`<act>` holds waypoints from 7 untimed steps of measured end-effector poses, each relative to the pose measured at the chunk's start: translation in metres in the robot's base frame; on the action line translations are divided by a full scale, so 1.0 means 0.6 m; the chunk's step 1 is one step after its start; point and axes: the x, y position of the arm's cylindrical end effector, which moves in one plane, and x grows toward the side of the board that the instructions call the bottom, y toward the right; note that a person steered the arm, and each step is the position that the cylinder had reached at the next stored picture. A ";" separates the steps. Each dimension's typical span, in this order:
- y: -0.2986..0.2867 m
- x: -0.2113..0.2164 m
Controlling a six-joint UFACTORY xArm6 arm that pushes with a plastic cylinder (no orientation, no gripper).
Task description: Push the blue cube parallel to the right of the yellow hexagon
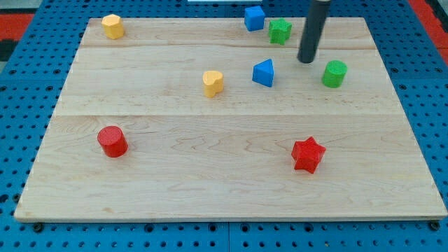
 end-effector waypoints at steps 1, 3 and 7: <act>-0.028 -0.031; 0.092 -0.148; -0.281 -0.174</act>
